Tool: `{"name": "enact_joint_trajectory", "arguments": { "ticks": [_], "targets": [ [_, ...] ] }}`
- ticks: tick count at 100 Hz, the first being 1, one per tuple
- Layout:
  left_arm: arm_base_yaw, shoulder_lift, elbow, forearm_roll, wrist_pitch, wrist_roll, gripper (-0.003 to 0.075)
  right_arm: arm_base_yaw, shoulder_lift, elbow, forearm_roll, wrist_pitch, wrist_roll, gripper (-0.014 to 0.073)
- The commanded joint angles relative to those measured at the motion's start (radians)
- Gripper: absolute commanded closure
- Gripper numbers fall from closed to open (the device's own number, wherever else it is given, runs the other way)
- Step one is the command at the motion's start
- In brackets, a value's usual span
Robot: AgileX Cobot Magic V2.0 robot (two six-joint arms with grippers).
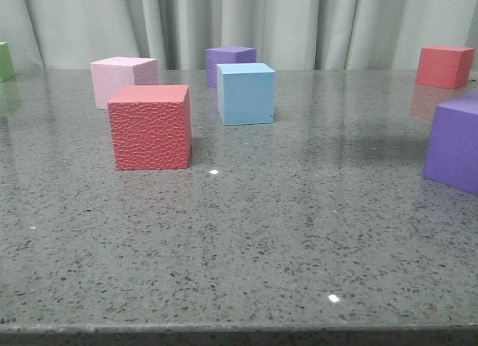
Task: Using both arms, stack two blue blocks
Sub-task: 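Reach the left gripper down and grasp the second light blue cube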
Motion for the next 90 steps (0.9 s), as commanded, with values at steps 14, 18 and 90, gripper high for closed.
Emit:
{"name": "enact_joint_trajectory", "arguments": {
  "ticks": [14, 18, 90],
  "targets": [
    [0.002, 0.135, -0.154, -0.014, 0.029, 0.012, 0.0079, -0.001, -0.049, -0.007, -0.014, -0.063, -0.011, -0.0006],
    [0.002, 0.153, -0.165, -0.014, 0.029, 0.014, 0.0079, -0.001, -0.049, -0.007, -0.014, -0.063, -0.011, -0.0006],
    [0.002, 0.365, -0.207, -0.024, -0.04, 0.03, 0.0079, -0.001, -0.048, -0.007, -0.041, -0.065, -0.012, -0.0006]
  ]
}}
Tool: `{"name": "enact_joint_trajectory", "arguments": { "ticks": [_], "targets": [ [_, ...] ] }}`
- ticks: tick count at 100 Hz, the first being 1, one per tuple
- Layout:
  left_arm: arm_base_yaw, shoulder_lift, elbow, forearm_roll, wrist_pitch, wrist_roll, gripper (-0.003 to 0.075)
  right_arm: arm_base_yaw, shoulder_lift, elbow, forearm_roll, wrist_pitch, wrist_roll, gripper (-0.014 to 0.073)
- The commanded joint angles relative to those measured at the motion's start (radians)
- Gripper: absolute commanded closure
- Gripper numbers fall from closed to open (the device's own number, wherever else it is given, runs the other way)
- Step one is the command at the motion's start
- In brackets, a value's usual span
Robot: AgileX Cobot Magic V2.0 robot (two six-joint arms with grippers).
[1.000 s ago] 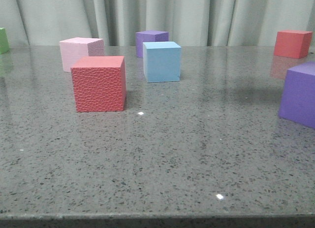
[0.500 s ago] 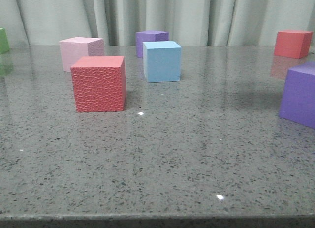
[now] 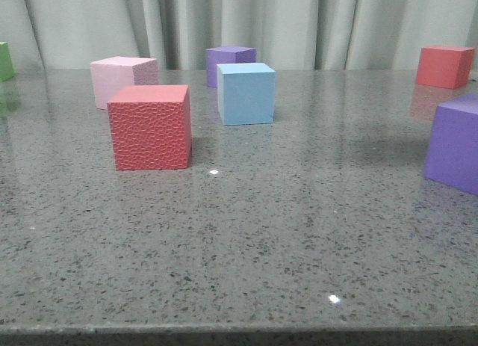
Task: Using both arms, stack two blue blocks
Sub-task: 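Reach the left gripper down and grasp the second light blue cube, then lift the held cube with the left gripper over the placed blue cube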
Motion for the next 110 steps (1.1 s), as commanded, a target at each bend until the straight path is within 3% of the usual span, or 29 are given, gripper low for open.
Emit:
{"name": "enact_joint_trajectory", "arguments": {
  "ticks": [1, 31, 57, 78, 110],
  "targets": [
    [0.002, -0.037, -0.033, -0.016, -0.052, 0.003, 0.0079, -0.001, -0.035, -0.026, -0.011, -0.061, -0.01, -0.0006],
    [0.002, -0.024, -0.033, -0.018, -0.052, 0.003, 0.0103, -0.001, -0.035, -0.026, -0.011, -0.061, -0.01, -0.0006],
    [0.002, -0.024, -0.033, -0.022, -0.05, 0.003, 0.0349, -0.001, -0.035, -0.026, -0.011, -0.061, -0.01, -0.0006],
    [0.002, -0.024, -0.051, -0.023, -0.007, 0.003, 0.0472, -0.001, -0.035, -0.026, -0.012, -0.061, -0.01, -0.0006],
    [-0.048, -0.026, -0.257, -0.037, 0.15, -0.058, 0.0491, -0.001, -0.071, 0.018, -0.073, -0.122, 0.001, -0.0006]
  ]
}}
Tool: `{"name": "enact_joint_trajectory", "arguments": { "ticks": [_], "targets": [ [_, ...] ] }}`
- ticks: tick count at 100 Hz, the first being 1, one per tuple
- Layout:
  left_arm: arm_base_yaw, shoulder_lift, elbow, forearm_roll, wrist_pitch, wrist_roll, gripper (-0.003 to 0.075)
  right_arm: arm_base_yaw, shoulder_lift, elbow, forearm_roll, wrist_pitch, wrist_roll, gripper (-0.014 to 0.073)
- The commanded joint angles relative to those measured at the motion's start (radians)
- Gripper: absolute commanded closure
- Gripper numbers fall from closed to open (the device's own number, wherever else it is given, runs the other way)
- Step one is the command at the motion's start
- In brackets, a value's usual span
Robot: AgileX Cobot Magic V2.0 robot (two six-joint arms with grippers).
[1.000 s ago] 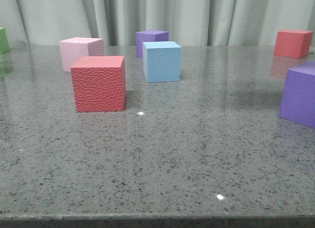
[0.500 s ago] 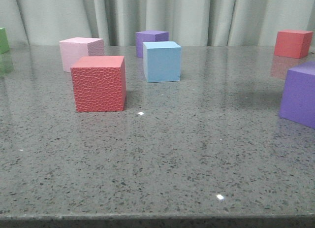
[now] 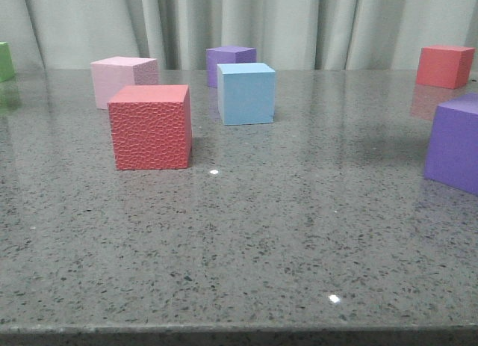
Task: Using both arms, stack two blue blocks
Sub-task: 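Lift the held cube with the left gripper over the placed blue cube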
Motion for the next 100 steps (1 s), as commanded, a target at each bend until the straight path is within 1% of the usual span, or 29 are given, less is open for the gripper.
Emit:
{"name": "enact_joint_trajectory", "arguments": {
  "ticks": [1, 11, 16, 30, 49, 56, 66, 85, 100],
  "targets": [
    [-0.023, -0.051, -0.088, -0.023, 0.007, -0.046, 0.0491, -0.001, -0.061, -0.003, -0.033, -0.1, 0.001, -0.0006],
    [-0.052, -0.051, -0.15, -0.023, 0.06, -0.086, 0.0491, -0.001, -0.11, 0.051, -0.057, -0.148, 0.001, -0.0006],
    [-0.066, -0.051, -0.178, -0.023, 0.091, -0.092, 0.0491, -0.001, -0.14, 0.076, -0.075, -0.155, 0.001, -0.0006],
    [-0.112, -0.051, -0.258, -0.023, 0.184, -0.175, 0.049, -0.001, -0.216, 0.147, -0.144, -0.157, 0.033, -0.0006],
    [-0.212, -0.051, -0.335, -0.023, 0.248, -0.307, 0.049, -0.001, -0.341, 0.257, -0.318, -0.157, 0.14, -0.0006],
    [-0.269, -0.051, -0.346, -0.023, 0.254, -0.344, 0.0491, -0.001, -0.387, 0.3, -0.382, -0.156, 0.175, -0.0006],
    [-0.342, -0.051, -0.346, -0.023, 0.254, -0.397, 0.049, -0.003, -0.446, 0.341, -0.434, -0.15, 0.195, -0.0006],
    [-0.49, -0.051, -0.346, 0.003, 0.216, -0.481, 0.0491, -0.004, -0.578, 0.43, -0.451, -0.14, 0.22, -0.0006],
    [-0.574, -0.051, -0.346, 0.02, 0.179, -0.53, 0.0491, -0.004, -0.68, 0.497, -0.453, -0.127, 0.222, -0.0006]
  ]
}}
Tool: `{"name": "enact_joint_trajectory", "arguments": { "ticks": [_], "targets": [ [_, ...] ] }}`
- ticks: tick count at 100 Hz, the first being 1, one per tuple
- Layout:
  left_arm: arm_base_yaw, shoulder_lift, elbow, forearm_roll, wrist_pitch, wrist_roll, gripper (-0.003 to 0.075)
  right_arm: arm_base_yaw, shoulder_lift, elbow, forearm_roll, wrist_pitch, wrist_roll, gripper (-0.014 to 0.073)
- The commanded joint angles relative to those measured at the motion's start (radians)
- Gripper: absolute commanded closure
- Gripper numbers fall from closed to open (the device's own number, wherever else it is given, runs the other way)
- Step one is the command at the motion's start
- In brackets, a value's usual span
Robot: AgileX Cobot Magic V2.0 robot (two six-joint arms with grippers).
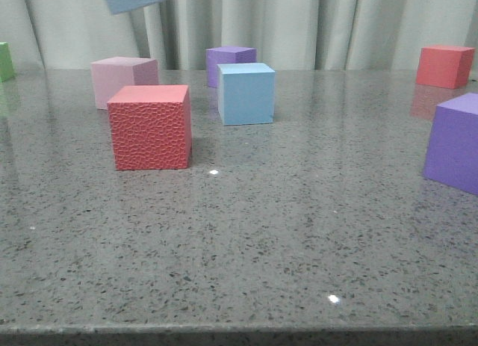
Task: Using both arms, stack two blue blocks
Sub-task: 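Lift the held cube with the left gripper over the placed blue cube, then lower the cube onto the placed blue cube and open the left gripper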
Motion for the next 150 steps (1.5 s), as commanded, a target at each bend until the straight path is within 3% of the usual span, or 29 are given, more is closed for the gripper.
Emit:
{"name": "enact_joint_trajectory", "arguments": {
  "ticks": [1, 55, 150],
  "targets": [
    [-0.049, -0.051, -0.032, 0.003, -0.076, -0.049, 0.049, -0.004, -0.052, 0.006, -0.046, -0.046, 0.006, -0.0006],
    [-0.194, -0.028, -0.032, 0.035, -0.179, -0.16, 0.0491, -0.004, -0.17, 0.059, -0.054, 0.055, 0.006, -0.0006],
    [-0.233, 0.095, -0.032, 0.11, -0.215, -0.257, 0.0491, -0.004, -0.17, 0.059, -0.053, 0.081, 0.006, -0.0006]
  ]
}}
